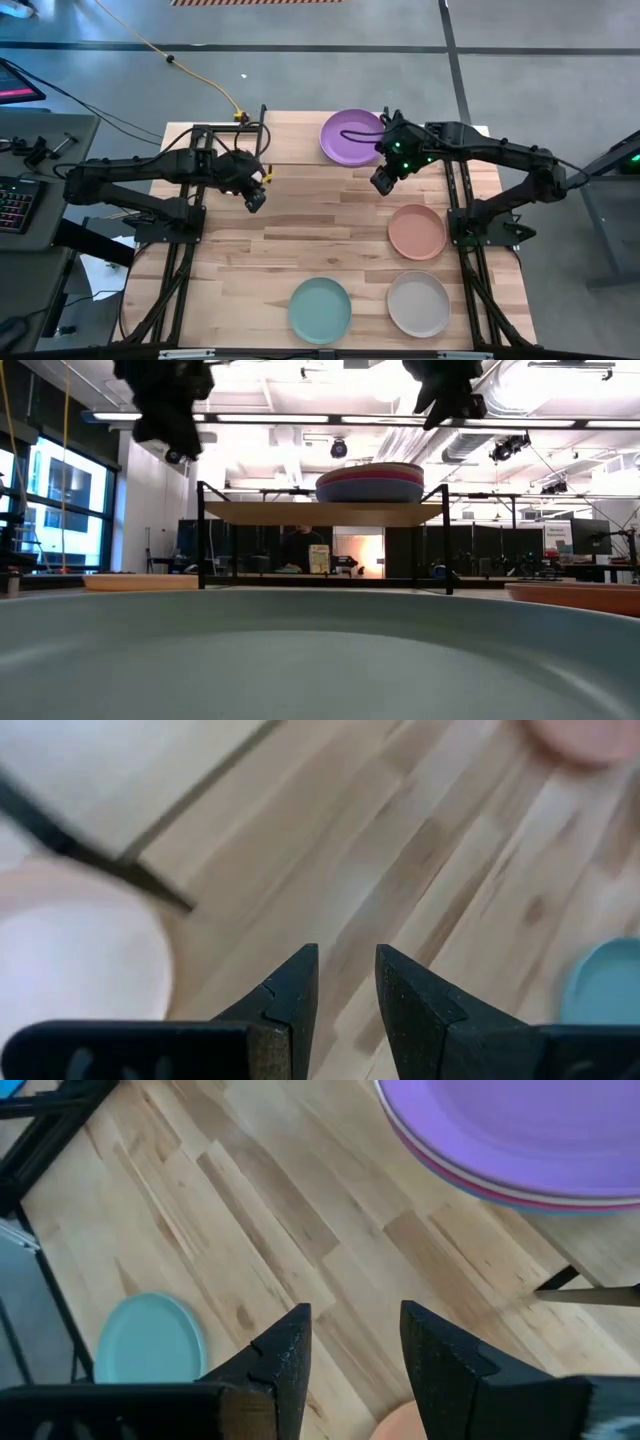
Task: Place and stack plates onto a shelf
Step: Put the light brown plate on the shelf
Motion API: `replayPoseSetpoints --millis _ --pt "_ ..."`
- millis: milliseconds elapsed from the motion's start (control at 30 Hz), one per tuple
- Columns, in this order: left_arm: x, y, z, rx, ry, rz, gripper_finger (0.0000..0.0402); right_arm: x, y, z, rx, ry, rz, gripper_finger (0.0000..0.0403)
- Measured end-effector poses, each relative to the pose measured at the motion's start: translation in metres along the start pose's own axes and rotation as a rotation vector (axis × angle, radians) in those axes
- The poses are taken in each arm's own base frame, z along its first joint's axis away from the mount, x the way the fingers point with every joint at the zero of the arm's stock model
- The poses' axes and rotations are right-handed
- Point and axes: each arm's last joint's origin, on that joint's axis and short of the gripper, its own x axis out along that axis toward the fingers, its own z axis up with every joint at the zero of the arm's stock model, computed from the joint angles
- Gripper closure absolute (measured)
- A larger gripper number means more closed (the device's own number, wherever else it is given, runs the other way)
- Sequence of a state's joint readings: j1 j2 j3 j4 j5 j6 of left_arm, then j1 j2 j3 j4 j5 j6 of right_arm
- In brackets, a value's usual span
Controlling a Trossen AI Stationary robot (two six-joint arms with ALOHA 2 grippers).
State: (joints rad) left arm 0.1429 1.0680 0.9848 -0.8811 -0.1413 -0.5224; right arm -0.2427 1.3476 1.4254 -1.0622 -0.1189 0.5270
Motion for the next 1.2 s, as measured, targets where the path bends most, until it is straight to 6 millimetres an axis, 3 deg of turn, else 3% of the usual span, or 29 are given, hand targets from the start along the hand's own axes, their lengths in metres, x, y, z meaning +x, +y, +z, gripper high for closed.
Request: replayPoseSetpoints --millis 300,700,867,1200 --pt "0.000 0.012 -0.019 0.045 0.179 0.130 0.0309 0.001 0.003 -0.002 -0.013 0.004 -0.005 0.0267" --pt "0.043 0.036 -0.068 0.107 0.380 0.260 0.0309 0.001 0.002 -0.002 -0.015 -0.012 -0.031 0.0267" --pt "0.055 0.052 -0.086 0.055 0.432 0.356 0.0309 0.001 0.002 -0.002 -0.017 -0.012 -0.031 0.0267" --pt "0.062 0.056 -0.078 -0.021 0.365 0.317 0.0309 0.001 0.002 -0.001 -0.019 -0.013 -0.031 0.0267"
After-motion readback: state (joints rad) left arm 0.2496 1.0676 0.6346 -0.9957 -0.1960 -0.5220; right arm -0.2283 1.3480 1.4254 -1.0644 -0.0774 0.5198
